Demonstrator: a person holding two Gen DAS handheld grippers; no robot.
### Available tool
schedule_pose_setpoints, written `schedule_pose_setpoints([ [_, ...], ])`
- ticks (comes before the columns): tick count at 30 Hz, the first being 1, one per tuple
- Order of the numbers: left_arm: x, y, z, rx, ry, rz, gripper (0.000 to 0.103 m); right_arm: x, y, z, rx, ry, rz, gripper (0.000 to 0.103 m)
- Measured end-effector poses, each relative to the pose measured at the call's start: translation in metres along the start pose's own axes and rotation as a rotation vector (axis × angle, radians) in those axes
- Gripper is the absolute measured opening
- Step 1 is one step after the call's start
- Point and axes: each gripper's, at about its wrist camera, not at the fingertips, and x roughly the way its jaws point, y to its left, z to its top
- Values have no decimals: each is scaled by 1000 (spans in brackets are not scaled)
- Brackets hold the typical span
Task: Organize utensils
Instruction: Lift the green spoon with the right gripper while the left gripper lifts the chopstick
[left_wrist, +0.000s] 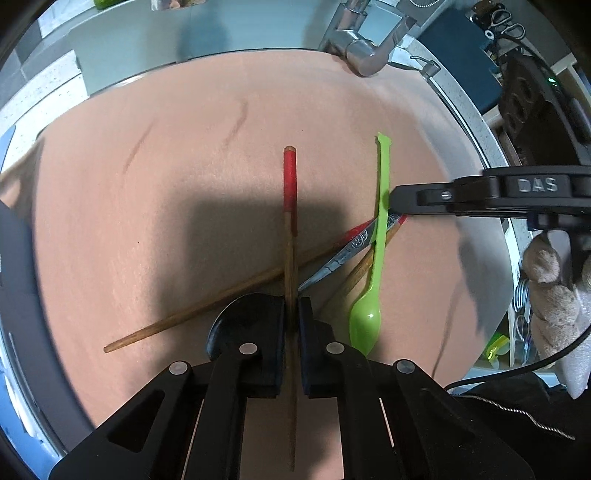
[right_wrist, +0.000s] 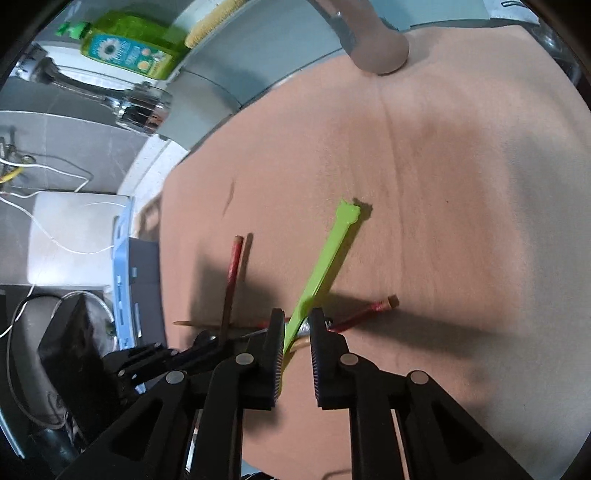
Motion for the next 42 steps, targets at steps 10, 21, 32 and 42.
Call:
schedule_pose_setpoints([
  [10,-4,-4,1,-25,-35,-15,6,25,14,11,7,32,-29,13],
  [21,-14,5,1,-66,-72,-45,6,29,28,9,-70,28,-67,6],
  [32,-58,24,-7,-113,-166,-46,6,-18,36,10,-11,-72,102,5],
  [42,-111,74,-30,-231,-273,-29,6,-15,104,3,-109,-76,164,5],
])
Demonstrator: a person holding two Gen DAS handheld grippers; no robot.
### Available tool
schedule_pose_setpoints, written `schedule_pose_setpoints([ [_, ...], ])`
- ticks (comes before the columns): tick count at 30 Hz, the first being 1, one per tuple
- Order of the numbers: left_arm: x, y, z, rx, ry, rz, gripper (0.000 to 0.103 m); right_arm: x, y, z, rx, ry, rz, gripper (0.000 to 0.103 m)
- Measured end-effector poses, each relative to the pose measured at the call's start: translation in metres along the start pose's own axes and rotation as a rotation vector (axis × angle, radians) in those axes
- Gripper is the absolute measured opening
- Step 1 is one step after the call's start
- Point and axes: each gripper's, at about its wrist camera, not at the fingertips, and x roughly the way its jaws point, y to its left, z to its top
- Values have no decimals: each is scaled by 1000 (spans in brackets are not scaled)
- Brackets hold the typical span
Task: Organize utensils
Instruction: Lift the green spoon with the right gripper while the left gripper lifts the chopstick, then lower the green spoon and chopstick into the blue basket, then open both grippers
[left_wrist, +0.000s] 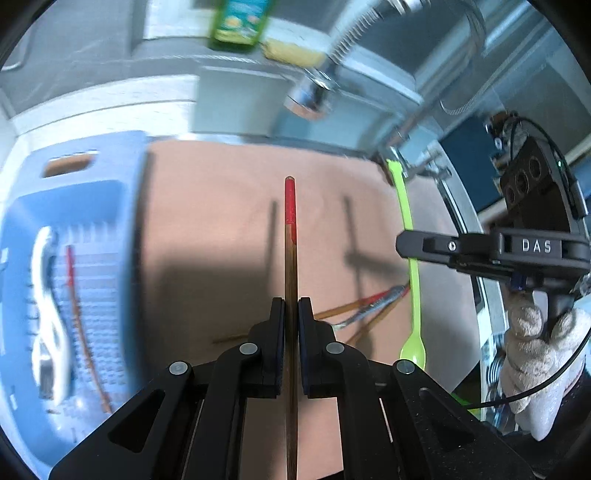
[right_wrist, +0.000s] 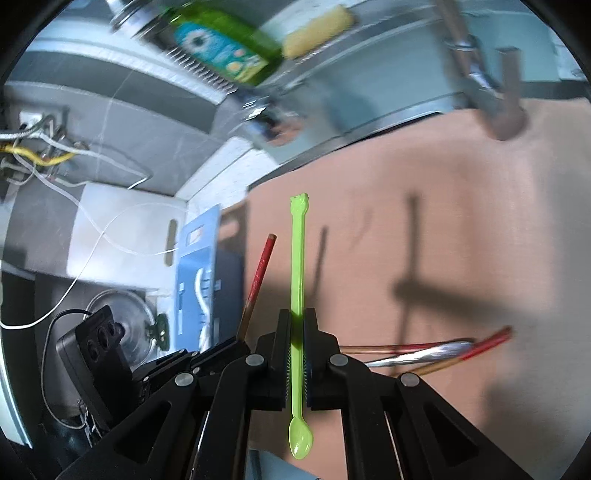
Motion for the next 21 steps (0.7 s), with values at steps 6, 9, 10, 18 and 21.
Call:
schedule_pose_setpoints([
  [6,-37,44,-2,-74,-71,64,6,27,50,1,-65,42,48,5],
  [9,-48,71,-9,-133,-90,89,6,46,78,-1,-95,64,69,5],
  [10,-49,79,-11,-148,-93,99,6,52,85,-3,-104,68,71,5],
  [18,-43,122,-32,-233,-81,139,6,117,147,-14,-179,121,62,5],
  [21,-37,131,-38,-261,-72,141,6,137,157,-18,-200,133,33,5],
])
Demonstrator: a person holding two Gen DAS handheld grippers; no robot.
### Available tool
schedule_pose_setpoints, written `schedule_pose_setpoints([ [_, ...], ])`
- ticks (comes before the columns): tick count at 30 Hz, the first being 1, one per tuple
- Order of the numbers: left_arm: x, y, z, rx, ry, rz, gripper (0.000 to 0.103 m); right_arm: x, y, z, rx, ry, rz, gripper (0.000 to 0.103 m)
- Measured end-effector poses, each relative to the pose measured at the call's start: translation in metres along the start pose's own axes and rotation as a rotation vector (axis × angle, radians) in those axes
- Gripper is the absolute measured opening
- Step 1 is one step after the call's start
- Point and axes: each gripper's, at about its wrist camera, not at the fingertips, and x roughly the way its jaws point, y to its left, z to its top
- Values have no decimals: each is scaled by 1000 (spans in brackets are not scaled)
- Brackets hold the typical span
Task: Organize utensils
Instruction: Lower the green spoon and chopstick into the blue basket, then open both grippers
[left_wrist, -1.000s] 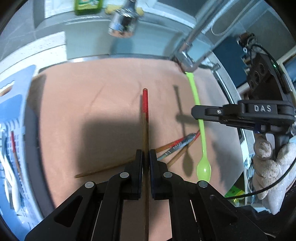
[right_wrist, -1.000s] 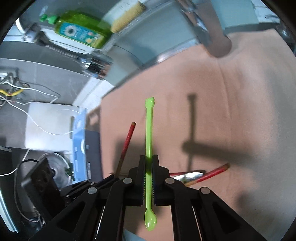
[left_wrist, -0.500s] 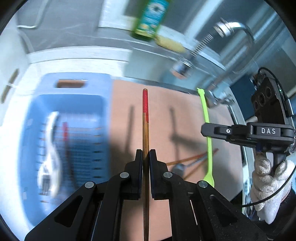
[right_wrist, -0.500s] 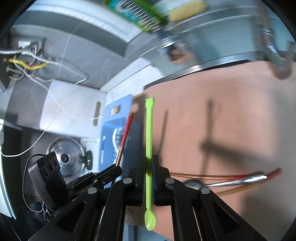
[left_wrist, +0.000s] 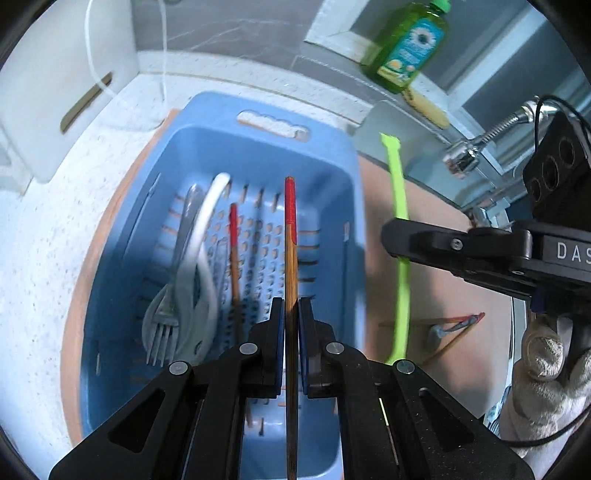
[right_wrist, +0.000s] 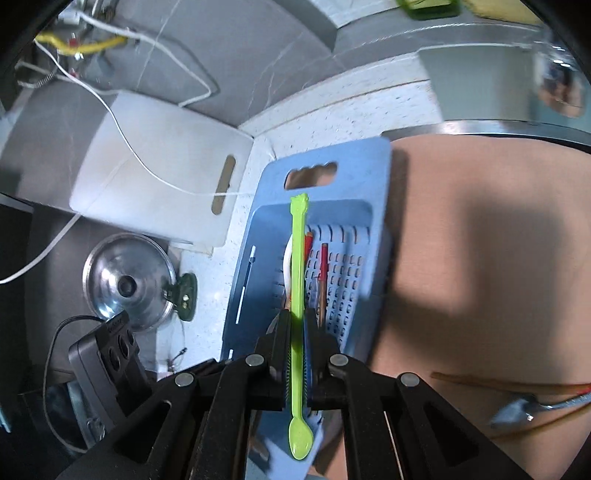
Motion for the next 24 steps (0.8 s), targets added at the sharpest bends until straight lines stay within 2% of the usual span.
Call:
schedule_pose_setpoints([
  [14,29,13,-1,-23,36,44,6,66,11,7,-38,57,-170,6],
  [24,40,24,1,-49,60,49,6,93,9,18,-51,79,-245,6],
])
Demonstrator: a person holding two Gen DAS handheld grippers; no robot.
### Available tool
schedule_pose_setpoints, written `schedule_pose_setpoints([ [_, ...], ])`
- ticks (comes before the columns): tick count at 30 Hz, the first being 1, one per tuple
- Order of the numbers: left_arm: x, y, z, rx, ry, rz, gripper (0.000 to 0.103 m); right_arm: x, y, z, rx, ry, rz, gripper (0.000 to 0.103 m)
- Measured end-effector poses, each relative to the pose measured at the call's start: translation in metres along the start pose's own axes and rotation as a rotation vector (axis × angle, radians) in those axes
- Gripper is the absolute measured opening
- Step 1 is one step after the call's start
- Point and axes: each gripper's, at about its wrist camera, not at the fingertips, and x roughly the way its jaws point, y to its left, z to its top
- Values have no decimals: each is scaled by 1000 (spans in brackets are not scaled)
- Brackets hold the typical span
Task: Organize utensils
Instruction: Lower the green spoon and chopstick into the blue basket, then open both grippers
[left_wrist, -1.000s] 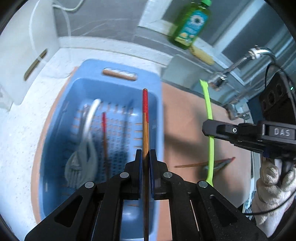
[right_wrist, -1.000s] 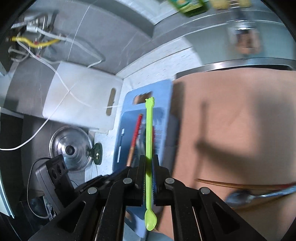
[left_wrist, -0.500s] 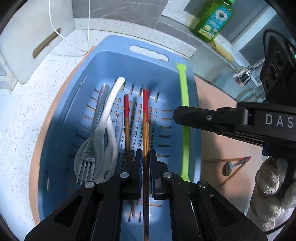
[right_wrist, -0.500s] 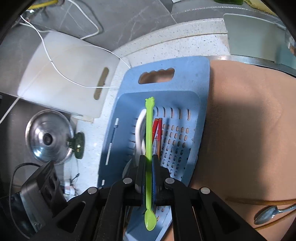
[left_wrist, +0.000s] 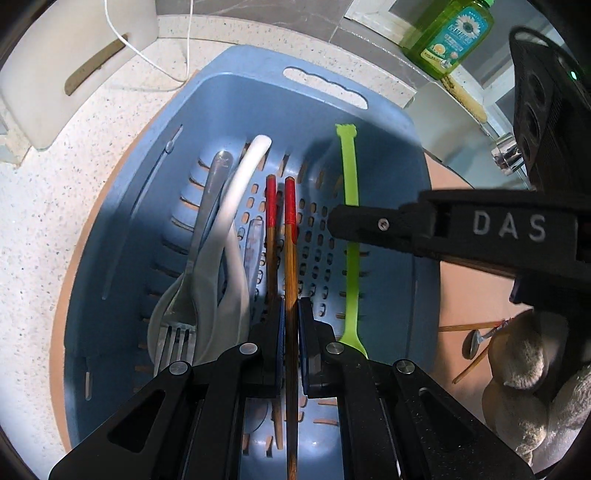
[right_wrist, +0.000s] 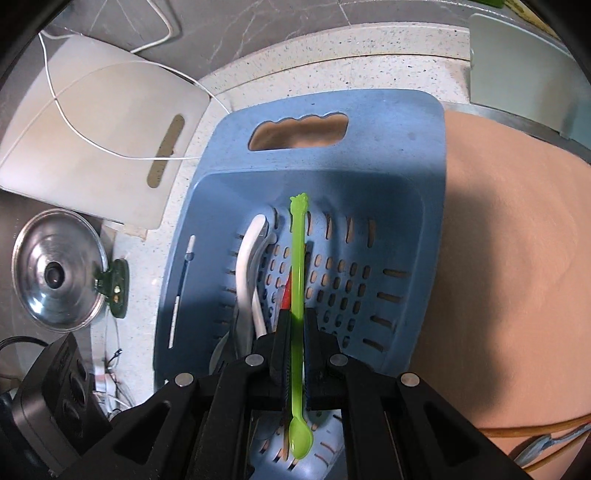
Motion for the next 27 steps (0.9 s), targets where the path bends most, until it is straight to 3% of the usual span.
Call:
schedule_pose_setpoints([
  [19,14,6,0,-27,36,3,6,11,17,10,-75,36,-80,6],
  [27,15,4,0,-26,36,13,12,10,16,9,-75,45,-88,6],
])
